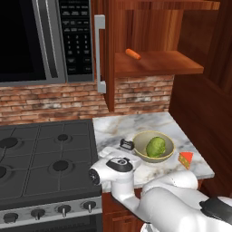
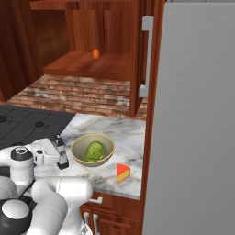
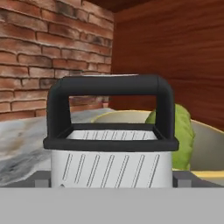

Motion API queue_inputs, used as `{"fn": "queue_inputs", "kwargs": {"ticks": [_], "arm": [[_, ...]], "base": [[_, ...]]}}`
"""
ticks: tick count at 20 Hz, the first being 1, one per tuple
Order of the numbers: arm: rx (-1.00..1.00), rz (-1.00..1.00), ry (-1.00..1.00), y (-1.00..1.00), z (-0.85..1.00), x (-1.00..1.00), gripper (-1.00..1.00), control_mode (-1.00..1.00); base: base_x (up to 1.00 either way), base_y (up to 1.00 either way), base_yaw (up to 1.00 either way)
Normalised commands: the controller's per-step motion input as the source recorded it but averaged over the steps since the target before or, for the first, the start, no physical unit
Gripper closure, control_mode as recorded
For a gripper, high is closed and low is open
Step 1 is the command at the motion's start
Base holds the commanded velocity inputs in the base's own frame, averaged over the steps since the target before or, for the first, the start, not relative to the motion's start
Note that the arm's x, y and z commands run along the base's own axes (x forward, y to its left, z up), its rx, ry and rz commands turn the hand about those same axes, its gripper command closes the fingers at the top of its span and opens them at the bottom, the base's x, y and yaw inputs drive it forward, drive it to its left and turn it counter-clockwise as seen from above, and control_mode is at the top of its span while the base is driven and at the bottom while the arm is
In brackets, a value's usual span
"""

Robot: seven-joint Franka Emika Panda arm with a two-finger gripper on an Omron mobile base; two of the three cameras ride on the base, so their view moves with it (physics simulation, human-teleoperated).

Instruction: Pick the cheese from the fridge and the cheese grater from the cabinet and place them next to the salad bowl.

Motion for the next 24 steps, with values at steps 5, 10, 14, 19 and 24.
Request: {"fn": "queue_inputs", "kwargs": {"ticks": [5, 10, 14, 19, 24], "arm": [[0.00, 0.00, -0.09, -0.35, 0.00, 0.01, -1.00, -1.00], [0.04, 0.00, 0.00, -0.40, 0.00, 0.07, -1.00, -1.00], [0.04, 0.00, -0.04, -0.23, 0.16, -0.04, -1.00, -1.00], [0.01, 0.00, -0.09, -0.13, 0.32, -0.04, -1.00, -1.00], [0.00, 0.00, -0.15, 0.00, 0.39, -0.03, -1.00, -1.00]], "base": [[0.00, 0.00, 0.00], [0.00, 0.00, 0.00], [0.00, 0.00, 0.00], [0.00, 0.00, 0.00], [0.00, 0.00, 0.00]]}}
